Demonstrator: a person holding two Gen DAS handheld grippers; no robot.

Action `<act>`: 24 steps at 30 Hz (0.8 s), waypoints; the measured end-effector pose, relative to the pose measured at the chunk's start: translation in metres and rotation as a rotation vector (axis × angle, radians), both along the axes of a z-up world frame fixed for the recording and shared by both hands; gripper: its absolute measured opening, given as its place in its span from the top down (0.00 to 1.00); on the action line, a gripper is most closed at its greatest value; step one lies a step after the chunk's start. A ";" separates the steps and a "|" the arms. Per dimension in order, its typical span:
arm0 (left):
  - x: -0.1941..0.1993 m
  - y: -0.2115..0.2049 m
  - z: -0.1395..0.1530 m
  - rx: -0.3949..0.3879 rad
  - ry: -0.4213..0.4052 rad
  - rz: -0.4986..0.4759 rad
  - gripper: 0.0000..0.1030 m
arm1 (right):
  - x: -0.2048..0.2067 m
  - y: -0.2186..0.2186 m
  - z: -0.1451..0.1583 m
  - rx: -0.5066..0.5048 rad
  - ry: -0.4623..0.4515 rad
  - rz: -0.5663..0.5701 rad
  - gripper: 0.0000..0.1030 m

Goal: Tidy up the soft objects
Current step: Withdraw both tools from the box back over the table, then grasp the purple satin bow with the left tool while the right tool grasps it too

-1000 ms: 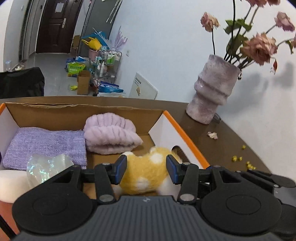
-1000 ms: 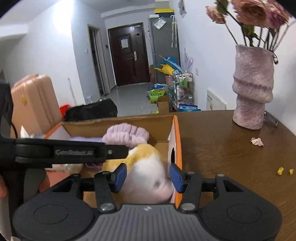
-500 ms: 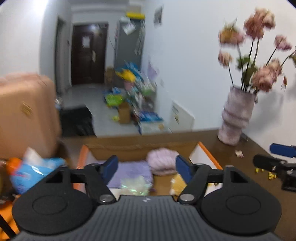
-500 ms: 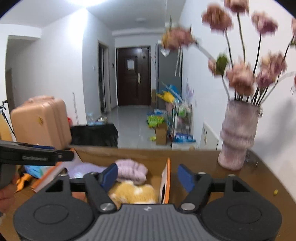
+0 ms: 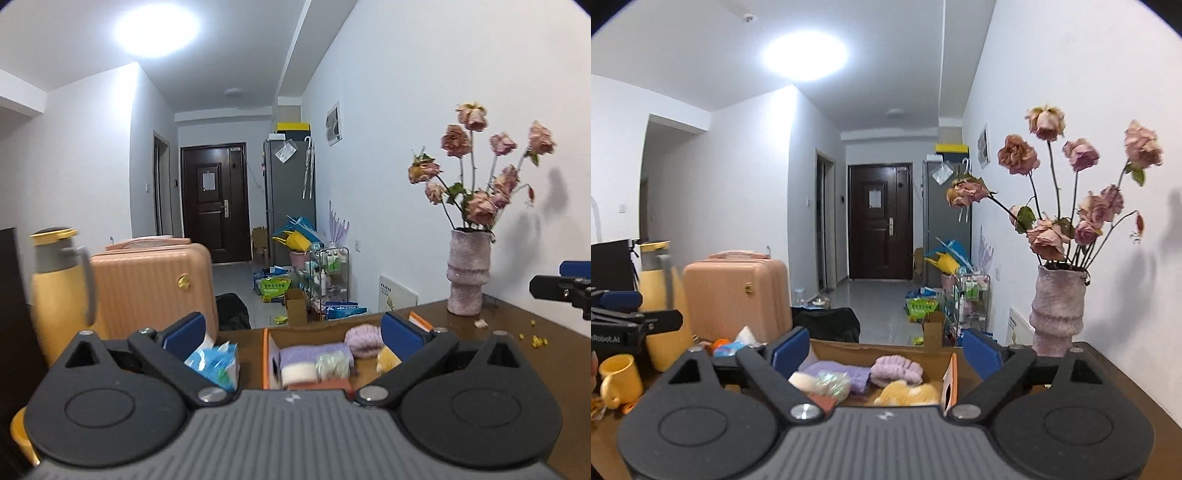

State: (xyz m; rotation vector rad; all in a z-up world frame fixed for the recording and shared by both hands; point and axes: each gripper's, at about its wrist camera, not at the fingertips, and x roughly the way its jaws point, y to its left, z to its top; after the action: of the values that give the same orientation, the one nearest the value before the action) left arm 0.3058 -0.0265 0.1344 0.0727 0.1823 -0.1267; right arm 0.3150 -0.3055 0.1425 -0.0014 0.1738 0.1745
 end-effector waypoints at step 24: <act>-0.141 0.035 -0.101 0.003 0.087 -0.037 0.00 | -0.176 0.065 -0.117 -0.044 0.039 0.115 0.20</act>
State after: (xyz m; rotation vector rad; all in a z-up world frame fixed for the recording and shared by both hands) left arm 0.1644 0.0080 0.0337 0.0737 0.2680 -0.1665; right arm 0.1395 -0.2404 0.0255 -0.0520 0.2164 0.2857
